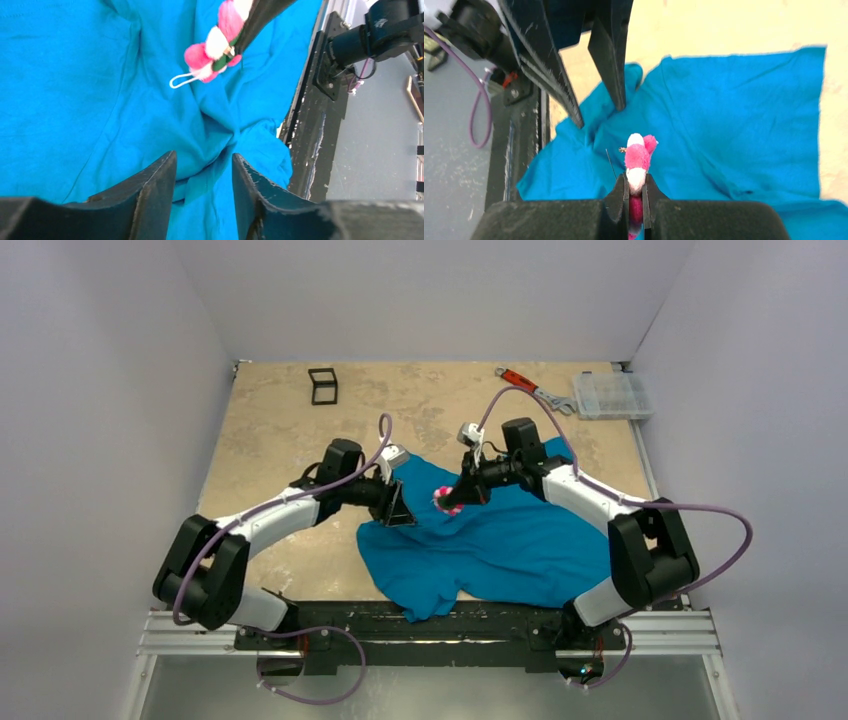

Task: Remove the brooch from the garment

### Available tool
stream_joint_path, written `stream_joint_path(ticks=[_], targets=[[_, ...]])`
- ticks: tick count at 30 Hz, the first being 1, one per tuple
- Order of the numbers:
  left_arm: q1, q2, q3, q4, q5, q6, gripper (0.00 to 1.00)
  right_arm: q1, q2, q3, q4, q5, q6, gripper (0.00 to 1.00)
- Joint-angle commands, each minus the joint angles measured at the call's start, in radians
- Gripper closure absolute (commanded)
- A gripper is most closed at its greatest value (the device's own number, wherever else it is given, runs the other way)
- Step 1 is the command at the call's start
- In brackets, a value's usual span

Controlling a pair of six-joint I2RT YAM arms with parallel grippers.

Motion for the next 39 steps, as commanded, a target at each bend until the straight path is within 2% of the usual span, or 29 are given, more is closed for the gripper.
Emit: stream_joint_path(ticks=[1, 5, 7, 8, 9, 10, 11, 16, 18, 21, 24, 26, 36, 39], targets=[[0.007, -0.149, 0.036, -0.034, 0.020, 0.088, 0.52, -0.009, -0.088, 0.077, 0.103, -0.090, 0.151, 1.00], [0.007, -0.230, 0.102, -0.148, -0.014, 0.195, 0.46, -0.011, -0.133, 0.082, 0.197, -0.113, 0.307, 1.00], [0.016, -0.258, 0.140, -0.196, -0.029, 0.214, 0.32, -0.011, -0.154, 0.086, 0.232, -0.121, 0.374, 1.00], [0.024, -0.275, 0.152, -0.203, -0.026, 0.208, 0.30, -0.012, -0.163, 0.089, 0.244, -0.126, 0.396, 1.00], [0.034, -0.290, 0.161, -0.203, -0.019, 0.193, 0.24, -0.012, -0.172, 0.093, 0.255, -0.133, 0.420, 1.00], [0.041, -0.304, 0.172, -0.200, -0.011, 0.177, 0.10, -0.013, -0.181, 0.097, 0.270, -0.142, 0.447, 1.00], [0.043, -0.324, 0.184, -0.197, -0.019, 0.163, 0.07, -0.013, -0.188, 0.101, 0.284, -0.153, 0.474, 1.00], [0.043, -0.411, 0.184, -0.080, -0.082, -0.012, 0.02, -0.015, -0.226, 0.104, 0.444, -0.199, 0.682, 1.00], [0.045, -0.415, 0.212, -0.076, -0.015, -0.050, 0.00, -0.016, -0.231, 0.102, 0.541, -0.223, 0.805, 1.00], [0.045, -0.371, 0.254, -0.019, 0.110, -0.157, 0.00, -0.017, -0.223, 0.092, 0.706, -0.249, 0.996, 1.00], [0.042, -0.329, 0.238, 0.219, 0.170, -0.378, 0.00, -0.017, -0.205, 0.061, 0.949, -0.252, 1.199, 1.00], [0.029, -0.316, 0.225, 0.321, 0.157, -0.452, 0.02, -0.018, -0.192, 0.055, 1.039, -0.251, 1.296, 1.00], [-0.017, -0.283, 0.219, 0.483, 0.113, -0.574, 0.26, -0.017, -0.189, 0.064, 1.021, -0.212, 1.303, 1.00], [-0.031, -0.279, 0.217, 0.506, 0.114, -0.587, 0.37, -0.018, -0.189, 0.064, 1.011, -0.206, 1.299, 1.00]])
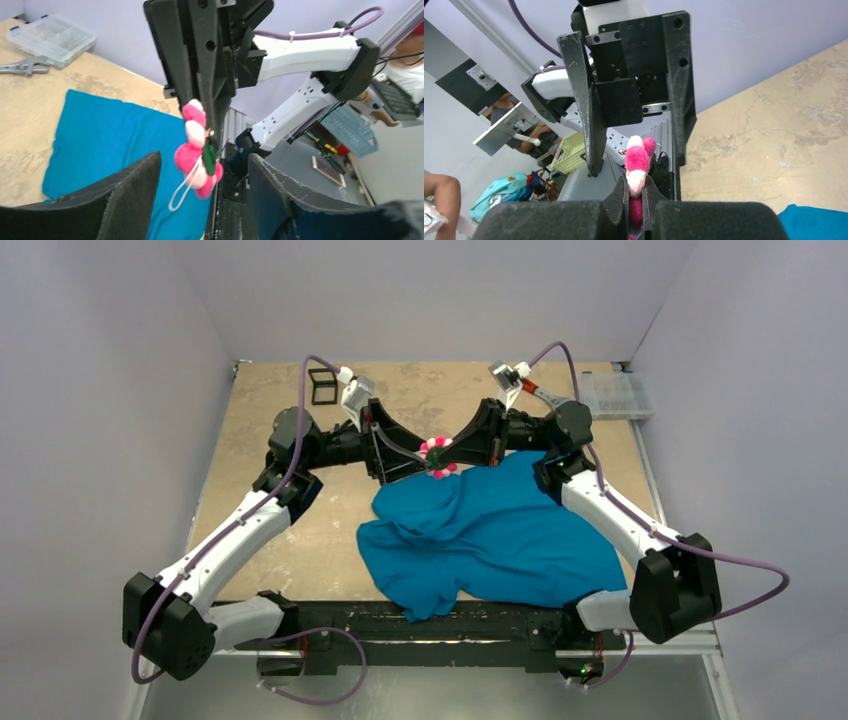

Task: Remove the brooch from the garment

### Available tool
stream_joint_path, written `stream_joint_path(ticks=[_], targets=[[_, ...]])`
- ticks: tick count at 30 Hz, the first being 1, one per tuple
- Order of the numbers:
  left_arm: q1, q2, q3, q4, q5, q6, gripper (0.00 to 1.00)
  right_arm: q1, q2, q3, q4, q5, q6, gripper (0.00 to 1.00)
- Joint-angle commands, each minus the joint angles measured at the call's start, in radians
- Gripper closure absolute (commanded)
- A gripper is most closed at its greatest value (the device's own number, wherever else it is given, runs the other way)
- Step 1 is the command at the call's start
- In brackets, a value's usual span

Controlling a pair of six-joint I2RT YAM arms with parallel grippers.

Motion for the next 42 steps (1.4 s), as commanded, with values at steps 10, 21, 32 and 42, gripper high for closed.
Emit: stream_joint_path(ticks=[10, 21, 32, 42], targets=[[-0.032, 0.021, 0.011, 0.127, -0.026, -0.089, 0.53, -0.005, 0.000, 0.008, 0.035, 0.026, 0.013, 1.00], [-0.041, 0.027, 0.014, 0.097, -0.050, -0.096, 0.65, -0.003, -0.018, 0.002, 0.002, 0.033, -0.030, 1.00], [-0.041, 0.032, 0.004, 0.076, -0.069, -0.103, 0.74, -0.003, -0.027, -0.001, 0.002, 0.033, -0.042, 1.00], [-0.040, 0.031, -0.005, 0.057, -0.076, -0.106, 0.75, -0.004, -0.036, -0.003, -0.008, 0.056, -0.054, 1.00]])
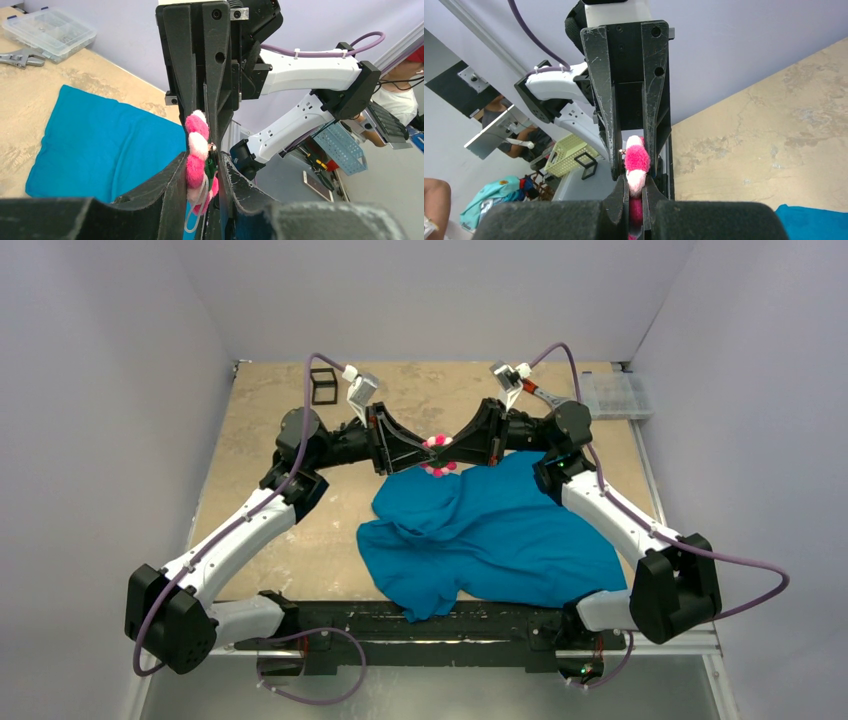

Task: Remove the brooch from the garment

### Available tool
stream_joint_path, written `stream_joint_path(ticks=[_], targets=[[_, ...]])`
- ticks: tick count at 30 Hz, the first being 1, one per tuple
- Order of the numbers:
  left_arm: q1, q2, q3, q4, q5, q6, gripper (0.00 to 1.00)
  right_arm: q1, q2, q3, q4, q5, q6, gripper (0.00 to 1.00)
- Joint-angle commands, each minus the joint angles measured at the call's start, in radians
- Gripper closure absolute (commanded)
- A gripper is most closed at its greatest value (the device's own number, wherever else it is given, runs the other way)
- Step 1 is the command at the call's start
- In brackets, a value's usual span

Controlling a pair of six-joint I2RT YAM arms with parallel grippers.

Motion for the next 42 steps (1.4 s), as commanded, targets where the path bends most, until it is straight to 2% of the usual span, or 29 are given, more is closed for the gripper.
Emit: stream_joint_path(ticks=[1, 11, 20, 32, 34, 38, 42], targets=[[-0.005, -0.001, -0.007, -0.003, -0.013, -0.015, 0.75, -0.003, -0.039, 0.003, 0.003, 0.039, -0.025, 1.00], [0.001, 0.000, -0.016, -0.018, -0.021, -0.035, 0.74, -0.002, -0.054, -0.004, -0.030, 0.050, -0.065, 1.00], [0.003, -0.005, -0.018, -0.037, -0.022, -0.030, 0.69, -0.004, -0.055, -0.005, -0.042, 0.055, -0.074, 1.00], [0.025, 0.000, -0.020, -0.049, -0.046, -0.052, 0.70, -0.007, -0.062, -0.010, -0.059, 0.073, -0.087, 1.00], [0.025, 0.002, -0.014, -0.023, -0.037, -0.055, 0.67, -0.006, -0.064, -0.008, -0.086, 0.091, -0.103, 1.00], [0.015, -0.005, -0.007, 0.032, 0.020, -0.035, 0.51, -0.007, -0.069, 0.011, -0.193, 0.117, -0.190, 1.00], [0.016, -0.035, -0.038, 0.010, 0.021, 0.039, 0.44, -0.006, -0.061, 0.006, -0.159, 0.098, -0.154, 1.00]])
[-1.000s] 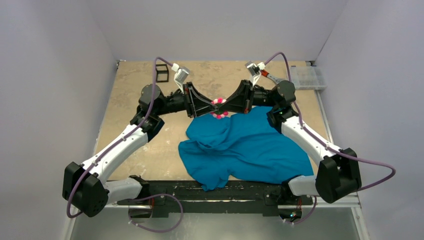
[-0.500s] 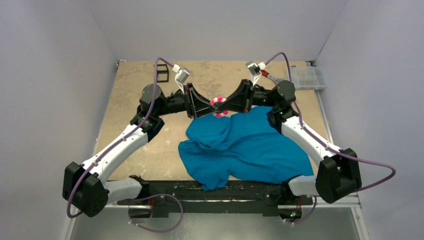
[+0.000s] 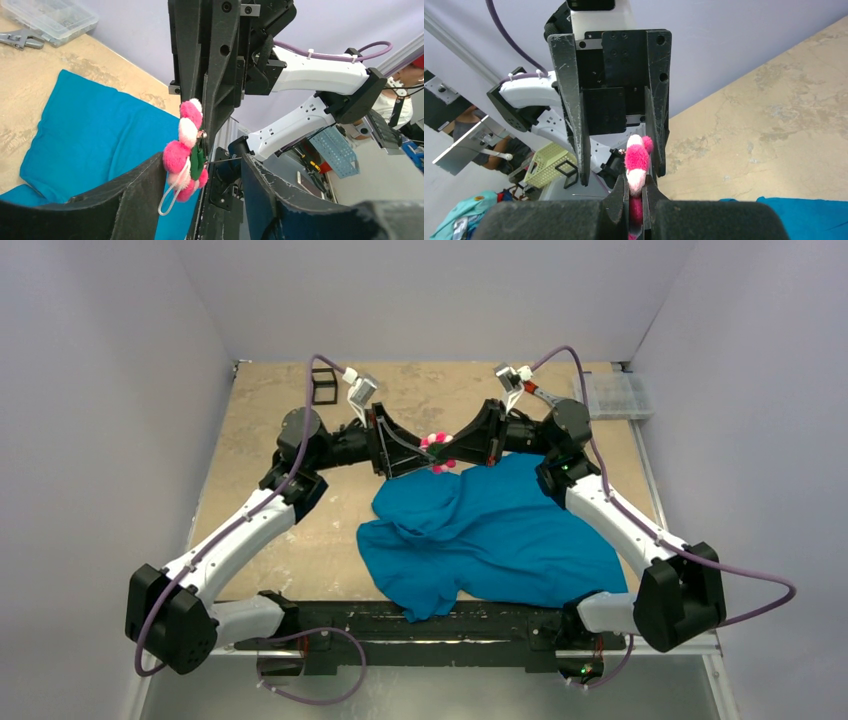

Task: Remove the brooch from the garment

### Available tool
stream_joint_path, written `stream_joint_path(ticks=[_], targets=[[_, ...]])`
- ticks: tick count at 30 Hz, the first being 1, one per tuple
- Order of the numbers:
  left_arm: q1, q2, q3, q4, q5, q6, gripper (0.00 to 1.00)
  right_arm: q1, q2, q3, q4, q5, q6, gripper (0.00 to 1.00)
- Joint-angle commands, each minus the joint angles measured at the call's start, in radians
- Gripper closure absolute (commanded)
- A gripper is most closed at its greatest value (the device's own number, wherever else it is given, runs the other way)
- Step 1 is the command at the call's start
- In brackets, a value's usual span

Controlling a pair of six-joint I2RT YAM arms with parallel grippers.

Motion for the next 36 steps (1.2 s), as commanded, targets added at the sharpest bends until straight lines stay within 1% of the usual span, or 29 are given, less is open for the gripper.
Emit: stream_joint_path(ticks=[1, 4, 6, 9, 10, 13, 16, 19, 26, 28, 30, 36], targets=[[0.001, -0.048, -0.043, 0.034, 0.023, 0.104, 0.43, -0.006, -0.018, 0.014, 0.010, 0.009, -0.006, 1.00], [0.005, -0.079, -0.084, -0.006, -0.007, 0.216, 0.36, -0.005, -0.021, 0.011, 0.018, 0.011, 0.005, 1.00], [-0.001, -0.088, -0.100, -0.015, -0.047, 0.258, 0.31, -0.005, -0.021, 0.001, 0.040, 0.010, 0.030, 1.00], [-0.035, -0.089, -0.094, -0.035, -0.118, 0.322, 0.17, -0.005, -0.021, -0.002, 0.044, 0.017, 0.040, 1.00], [-0.052, -0.089, -0.087, -0.044, -0.146, 0.344, 0.14, -0.006, -0.021, -0.002, 0.042, 0.019, 0.041, 1.00], [-0.099, -0.077, -0.064, -0.052, -0.214, 0.367, 0.09, -0.005, -0.019, 0.001, 0.034, 0.027, 0.043, 1.00], [-0.122, -0.059, -0.044, -0.034, -0.238, 0.329, 0.08, -0.005, -0.020, 0.004, 0.014, 0.030, 0.032, 1.00], [-0.129, -0.044, -0.021, -0.040, -0.260, 0.263, 0.13, -0.006, -0.024, 0.003, 0.006, 0.029, 0.026, 1.00], [-0.125, -0.025, 0.007, -0.050, -0.281, 0.178, 0.34, -0.004, -0.033, -0.003, -0.004, 0.036, 0.011, 1.00], [-0.122, -0.023, 0.010, -0.056, -0.280, 0.161, 0.42, -0.006, -0.037, -0.006, -0.001, 0.032, 0.009, 1.00], [-0.117, -0.023, 0.011, -0.064, -0.279, 0.149, 0.47, -0.006, -0.040, -0.009, -0.001, 0.027, 0.009, 1.00], [-0.103, -0.023, 0.009, -0.077, -0.281, 0.126, 0.53, -0.005, -0.045, -0.012, -0.002, 0.023, 0.005, 1.00]])
